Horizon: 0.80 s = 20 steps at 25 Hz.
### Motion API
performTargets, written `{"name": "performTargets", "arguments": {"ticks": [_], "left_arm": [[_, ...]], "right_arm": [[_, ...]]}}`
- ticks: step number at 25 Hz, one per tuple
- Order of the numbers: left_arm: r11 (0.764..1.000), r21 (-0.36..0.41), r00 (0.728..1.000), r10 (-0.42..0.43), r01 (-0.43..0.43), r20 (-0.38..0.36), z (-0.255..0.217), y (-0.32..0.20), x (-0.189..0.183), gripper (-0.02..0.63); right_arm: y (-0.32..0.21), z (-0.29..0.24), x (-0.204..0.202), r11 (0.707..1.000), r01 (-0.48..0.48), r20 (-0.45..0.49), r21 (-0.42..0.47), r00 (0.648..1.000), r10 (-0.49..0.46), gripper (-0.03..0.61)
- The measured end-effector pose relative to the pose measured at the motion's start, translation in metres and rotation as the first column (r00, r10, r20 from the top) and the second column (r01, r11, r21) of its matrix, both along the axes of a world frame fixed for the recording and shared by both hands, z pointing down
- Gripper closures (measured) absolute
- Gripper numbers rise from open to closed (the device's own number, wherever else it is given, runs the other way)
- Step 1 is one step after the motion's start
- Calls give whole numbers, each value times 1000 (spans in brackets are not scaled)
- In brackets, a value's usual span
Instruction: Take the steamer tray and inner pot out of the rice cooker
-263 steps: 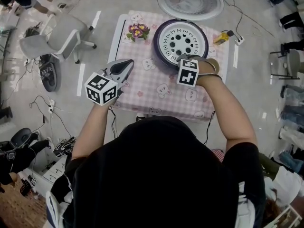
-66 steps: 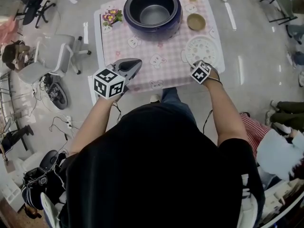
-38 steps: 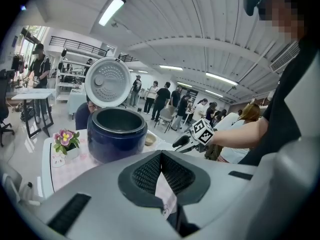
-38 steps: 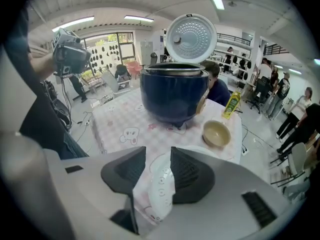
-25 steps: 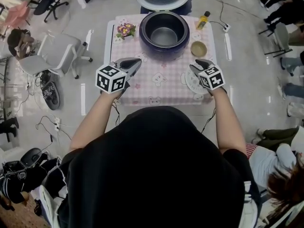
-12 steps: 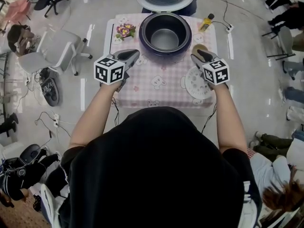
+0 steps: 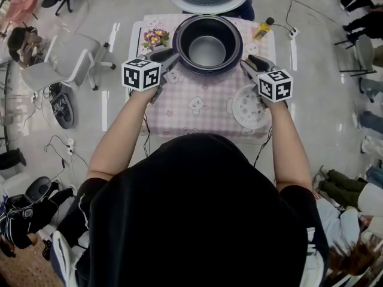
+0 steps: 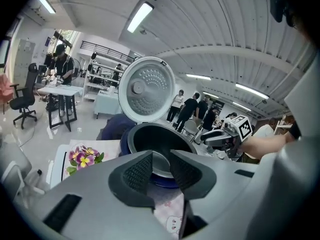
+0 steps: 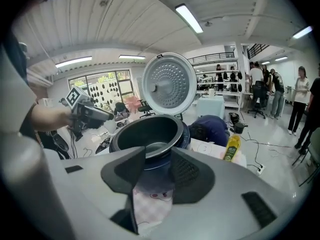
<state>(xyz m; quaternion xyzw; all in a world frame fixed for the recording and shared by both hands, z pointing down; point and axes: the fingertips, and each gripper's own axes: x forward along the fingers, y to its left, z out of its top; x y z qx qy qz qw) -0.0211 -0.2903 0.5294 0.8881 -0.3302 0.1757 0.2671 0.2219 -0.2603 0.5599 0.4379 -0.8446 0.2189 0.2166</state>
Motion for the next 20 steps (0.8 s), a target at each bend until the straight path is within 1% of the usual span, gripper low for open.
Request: {"name": "performTargets", "arguments": {"ticks": [5,11,20], "left_arm": [[999,-33,999,-37,38,36,19,-22,-1,471],[996,-51,993,-69,74,100,42,-41,-4,465],[994,-74,987,-65,76,147,57,-53,0,462]], "right_arm": [[-19,6,-1,1000,-6,32,-14,999,6,410],[-37,10,-4,998,-21,117,-55,993,28,410],[-56,27,-13,993,-4,123,-117,992,19,408]]}}
